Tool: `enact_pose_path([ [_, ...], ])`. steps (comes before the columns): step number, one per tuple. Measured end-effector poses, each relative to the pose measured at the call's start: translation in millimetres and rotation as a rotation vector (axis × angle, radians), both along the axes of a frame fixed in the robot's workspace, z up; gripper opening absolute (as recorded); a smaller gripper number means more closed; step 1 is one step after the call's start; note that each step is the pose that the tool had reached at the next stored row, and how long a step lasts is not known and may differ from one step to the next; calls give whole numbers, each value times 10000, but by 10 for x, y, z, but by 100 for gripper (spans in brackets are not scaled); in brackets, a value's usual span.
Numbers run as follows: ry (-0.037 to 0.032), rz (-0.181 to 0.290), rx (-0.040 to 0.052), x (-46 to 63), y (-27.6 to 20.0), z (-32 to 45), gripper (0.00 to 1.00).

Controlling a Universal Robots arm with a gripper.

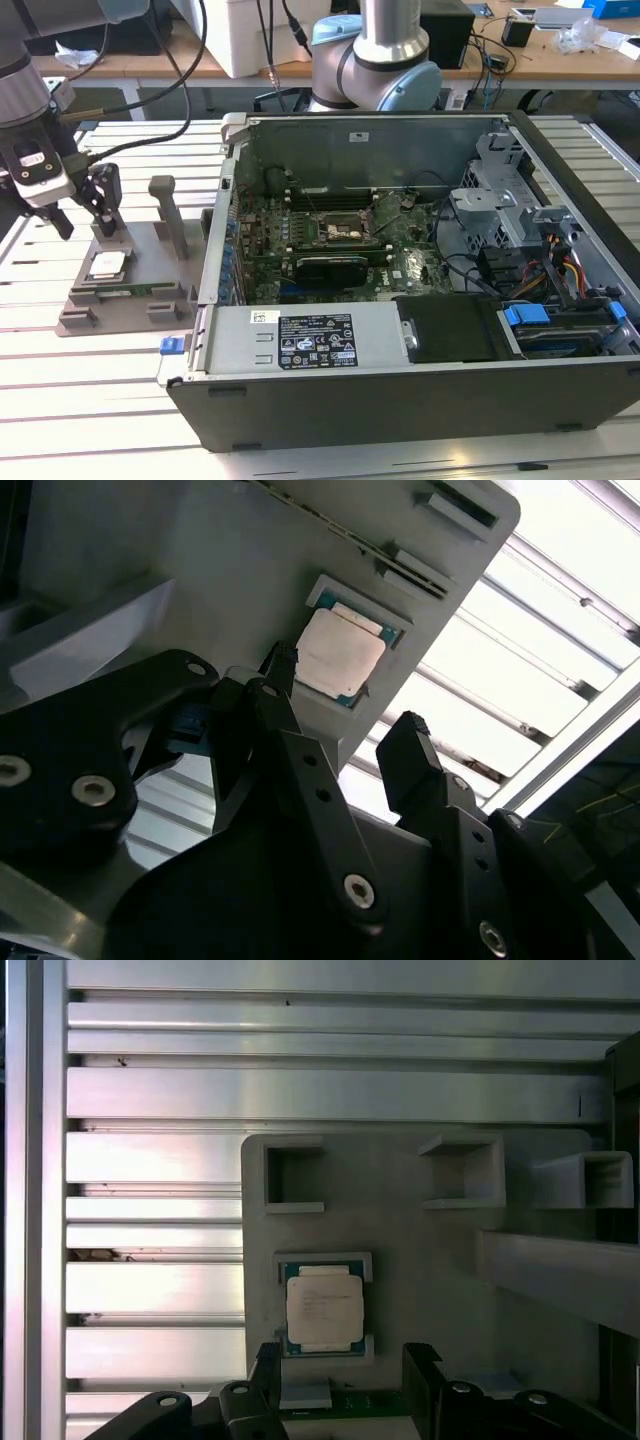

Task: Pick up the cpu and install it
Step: 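Pick up the cpu and move it towards the insertion slot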

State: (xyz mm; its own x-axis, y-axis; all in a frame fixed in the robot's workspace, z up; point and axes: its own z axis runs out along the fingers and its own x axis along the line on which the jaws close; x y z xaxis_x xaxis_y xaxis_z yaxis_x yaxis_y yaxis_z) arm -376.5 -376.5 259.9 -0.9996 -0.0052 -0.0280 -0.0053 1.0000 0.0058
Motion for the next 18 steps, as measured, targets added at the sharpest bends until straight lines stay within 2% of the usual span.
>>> enact_pose_path([
  [4, 1, 0, 0, 0, 0, -85, 60],
  [5, 1, 13, -1, 0, 0, -159, 60],
  [7, -1, 63, 0, 0, 0, -192, 60],
  [10, 0, 519, -2, -4, 0, -244, 60],
  [13, 3, 677, -50, -5, 3, -262, 60],
  [14, 6, 681, -152, -6, 20, -272, 60],
  [15, 8, 682, -196, -5, 30, -308, 60],
  [18, 8, 683, -199, -5, 33, -406, 60],
])
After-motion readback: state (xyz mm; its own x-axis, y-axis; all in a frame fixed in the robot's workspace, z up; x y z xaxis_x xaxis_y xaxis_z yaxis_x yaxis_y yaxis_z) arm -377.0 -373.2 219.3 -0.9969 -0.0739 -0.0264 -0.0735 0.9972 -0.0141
